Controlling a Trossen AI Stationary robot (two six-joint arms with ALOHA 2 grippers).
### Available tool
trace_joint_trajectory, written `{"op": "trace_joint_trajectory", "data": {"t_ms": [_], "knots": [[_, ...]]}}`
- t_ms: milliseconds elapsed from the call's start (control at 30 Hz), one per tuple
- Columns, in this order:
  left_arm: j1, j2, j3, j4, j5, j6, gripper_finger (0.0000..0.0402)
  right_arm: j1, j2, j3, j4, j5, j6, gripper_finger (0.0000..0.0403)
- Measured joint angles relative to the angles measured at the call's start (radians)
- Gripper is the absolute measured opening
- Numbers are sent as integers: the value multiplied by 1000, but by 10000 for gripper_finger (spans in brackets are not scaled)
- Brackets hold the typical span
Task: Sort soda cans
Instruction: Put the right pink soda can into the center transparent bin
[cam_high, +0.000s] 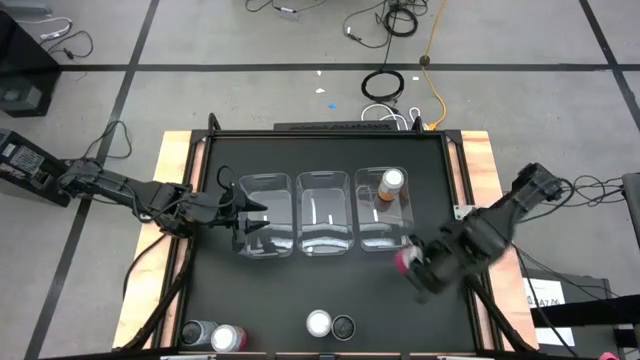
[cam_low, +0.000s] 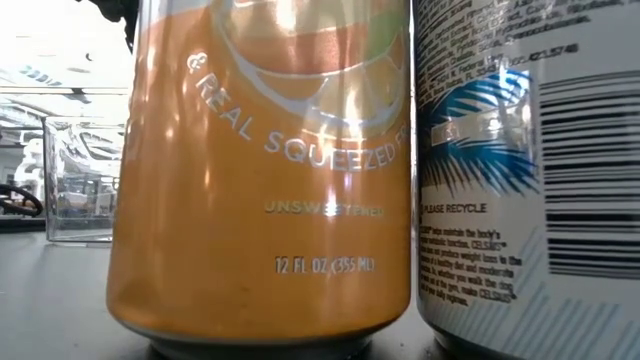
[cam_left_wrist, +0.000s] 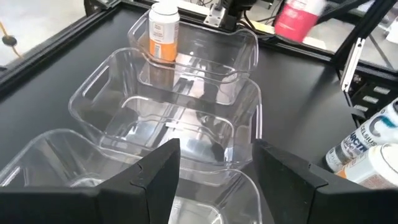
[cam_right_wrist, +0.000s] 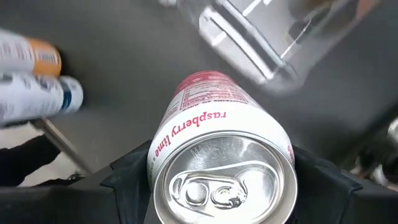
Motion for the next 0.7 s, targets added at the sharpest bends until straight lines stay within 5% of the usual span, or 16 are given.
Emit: {"op": "trace_joint_trajectory", "data": {"t_ms": [433, 700], "knots": [[22, -73, 0, -103, 4, 119, 211, -469, 18, 1, 378, -38, -573, 283], [22, -210, -18, -104, 6, 218, 211, -643, 215, 192, 377, -94, -848, 283]]}}
